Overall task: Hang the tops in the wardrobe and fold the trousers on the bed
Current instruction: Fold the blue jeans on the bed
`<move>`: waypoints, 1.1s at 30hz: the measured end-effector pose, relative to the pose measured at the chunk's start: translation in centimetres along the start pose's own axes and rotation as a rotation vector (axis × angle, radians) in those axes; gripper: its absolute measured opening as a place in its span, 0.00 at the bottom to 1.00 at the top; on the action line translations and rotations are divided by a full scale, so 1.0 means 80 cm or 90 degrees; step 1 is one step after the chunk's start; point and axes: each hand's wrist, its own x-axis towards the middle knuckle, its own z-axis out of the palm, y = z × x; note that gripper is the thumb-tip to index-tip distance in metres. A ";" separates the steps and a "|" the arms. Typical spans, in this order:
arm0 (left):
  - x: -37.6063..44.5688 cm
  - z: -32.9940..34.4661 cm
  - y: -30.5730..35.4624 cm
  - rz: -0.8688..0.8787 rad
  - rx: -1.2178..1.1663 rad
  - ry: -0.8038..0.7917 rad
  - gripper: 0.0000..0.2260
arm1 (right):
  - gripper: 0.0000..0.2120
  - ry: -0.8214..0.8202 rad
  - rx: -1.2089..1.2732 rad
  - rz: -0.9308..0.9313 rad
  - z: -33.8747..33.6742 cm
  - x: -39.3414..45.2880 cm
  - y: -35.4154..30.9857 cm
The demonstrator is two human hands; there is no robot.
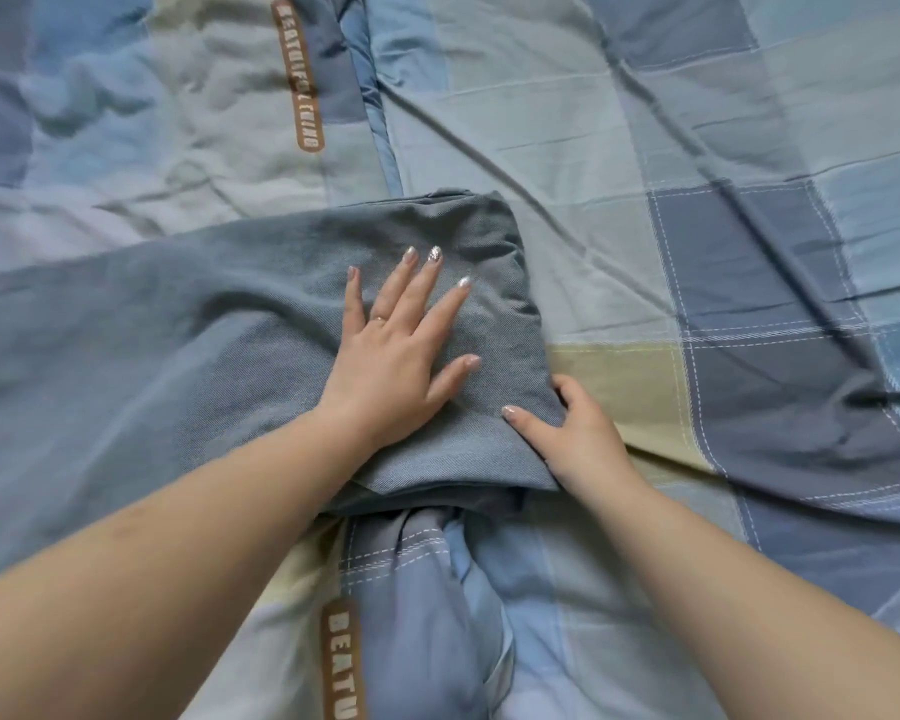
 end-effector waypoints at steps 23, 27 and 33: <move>-0.128 -0.042 -0.023 -0.106 -0.127 0.060 0.26 | 0.11 -0.122 0.038 0.044 -0.020 -0.012 -0.012; -0.111 -0.003 -0.046 -0.247 0.071 -0.138 0.36 | 0.14 -0.205 0.247 0.107 -0.030 -0.035 -0.022; -0.109 0.013 -0.056 -0.210 -0.006 -0.036 0.36 | 0.13 -0.309 0.354 0.117 -0.038 -0.064 -0.105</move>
